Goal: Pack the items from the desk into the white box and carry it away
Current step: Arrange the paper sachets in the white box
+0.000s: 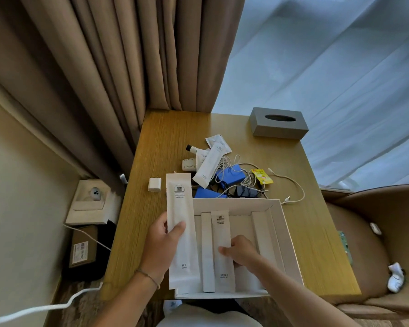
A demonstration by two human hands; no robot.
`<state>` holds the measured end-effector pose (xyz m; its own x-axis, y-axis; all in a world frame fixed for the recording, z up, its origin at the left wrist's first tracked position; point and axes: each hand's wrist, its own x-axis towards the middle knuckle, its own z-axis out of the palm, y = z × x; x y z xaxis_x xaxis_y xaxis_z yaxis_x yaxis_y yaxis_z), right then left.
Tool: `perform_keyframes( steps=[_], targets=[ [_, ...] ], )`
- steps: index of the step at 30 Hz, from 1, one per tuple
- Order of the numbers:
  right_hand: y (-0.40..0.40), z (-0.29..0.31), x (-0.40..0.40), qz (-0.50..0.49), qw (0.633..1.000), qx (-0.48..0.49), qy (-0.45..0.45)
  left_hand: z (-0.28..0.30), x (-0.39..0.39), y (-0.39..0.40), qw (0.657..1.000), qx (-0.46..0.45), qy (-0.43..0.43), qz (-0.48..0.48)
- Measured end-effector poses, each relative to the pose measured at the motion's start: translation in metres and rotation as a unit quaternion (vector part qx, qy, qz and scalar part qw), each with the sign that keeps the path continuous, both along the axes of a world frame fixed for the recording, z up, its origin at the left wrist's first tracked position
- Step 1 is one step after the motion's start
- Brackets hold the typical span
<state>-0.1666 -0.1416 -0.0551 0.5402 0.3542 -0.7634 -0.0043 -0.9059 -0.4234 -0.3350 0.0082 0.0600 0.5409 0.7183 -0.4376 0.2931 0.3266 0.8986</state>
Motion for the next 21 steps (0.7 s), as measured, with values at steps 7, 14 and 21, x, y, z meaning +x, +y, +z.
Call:
perform_keyframes(
  steps=[7, 14, 21],
  targets=[
    [-0.002, -0.001, 0.009, 0.200, 0.962, -0.118, -0.146, 0.009, 0.017, -0.019, 0.998, -0.005, 0.004, -0.057],
    [-0.004, 0.028, 0.028, 0.101, 0.982, -0.032, -0.159, 0.004, 0.044, -0.046, 0.982, -0.029, 0.059, -0.178],
    [-0.027, 0.071, 0.054, -0.076, 0.979, 0.111, -0.154, -0.031, 0.068, -0.076, 0.961, -0.026, 0.128, -0.243]
  ],
)
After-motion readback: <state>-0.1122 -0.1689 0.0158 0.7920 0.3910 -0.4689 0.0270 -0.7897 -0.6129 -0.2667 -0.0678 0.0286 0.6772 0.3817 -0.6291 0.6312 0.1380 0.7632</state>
